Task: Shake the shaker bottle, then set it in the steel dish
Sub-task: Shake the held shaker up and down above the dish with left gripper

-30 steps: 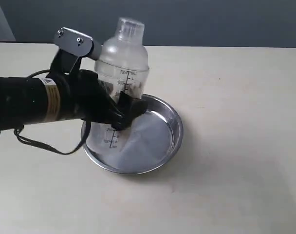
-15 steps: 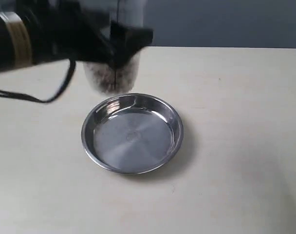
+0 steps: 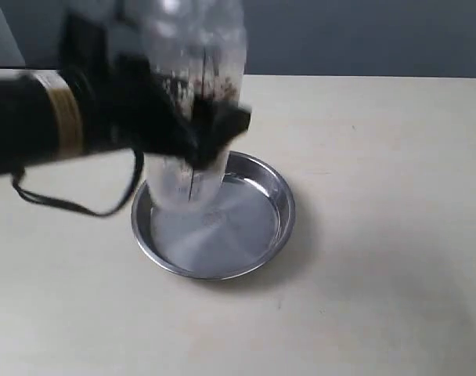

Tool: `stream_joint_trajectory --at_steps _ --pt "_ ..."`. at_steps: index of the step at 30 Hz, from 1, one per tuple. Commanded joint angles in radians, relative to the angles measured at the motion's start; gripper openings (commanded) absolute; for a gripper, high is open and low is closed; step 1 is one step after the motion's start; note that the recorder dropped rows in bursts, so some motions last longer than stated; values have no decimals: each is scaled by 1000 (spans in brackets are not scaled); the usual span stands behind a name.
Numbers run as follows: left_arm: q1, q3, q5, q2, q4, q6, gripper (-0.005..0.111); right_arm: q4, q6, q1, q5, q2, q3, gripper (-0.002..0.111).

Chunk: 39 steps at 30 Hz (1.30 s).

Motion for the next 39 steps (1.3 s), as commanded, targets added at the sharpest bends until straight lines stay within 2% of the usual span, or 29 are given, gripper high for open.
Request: stream_joint_trajectory --at_steps 1,4,7,11,15,17,19,22,26,28,30,32,34,35,37,39 --pt "-2 -67 -30 -83 -11 -20 0 1 -2 -3 -13 -5 1 -1" --pt "-2 -149 -21 -151 4 -18 0 1 -2 -3 -13 -5 1 -1" --pt "-2 -125 -18 -121 57 -20 0 1 -2 -3 -13 -5 1 -1" --pt "-2 -63 3 -89 2 -25 0 1 -2 -3 -13 -5 1 -1" --pt "-2 84 -55 55 -25 -25 0 1 -2 -3 -13 -5 1 -1" --pt "-2 65 -126 36 -35 -25 0 1 -2 -3 -13 -5 1 -1" --pt "-2 -11 -199 -56 -29 -12 0 1 -2 -3 -13 -5 1 -1" --pt "-2 -52 -110 -129 -3 13 0 1 -2 -3 -13 -5 1 -1" --pt "10 72 -2 17 -15 32 0 1 -2 -3 -13 -5 1 -1" --pt "10 41 -83 -20 -15 -1 0 1 -2 -3 -13 -5 1 -1" --pt "10 -50 -185 -141 10 32 0 1 -2 -3 -13 -5 1 -1" --pt "10 -102 -105 -180 -7 73 0 1 -2 -3 -13 -5 1 -1" --pt "10 -37 16 -122 -43 71 0 1 -2 -3 -13 -5 1 -1" --pt "10 17 29 -58 -53 74 0 1 -2 -3 -13 -5 1 -1" --pt "16 59 0 33 -71 57 0 1 -2 -3 -13 -5 1 -1" --pt "16 40 -99 -12 -69 27 0 1 -2 -3 -13 -5 1 -1"
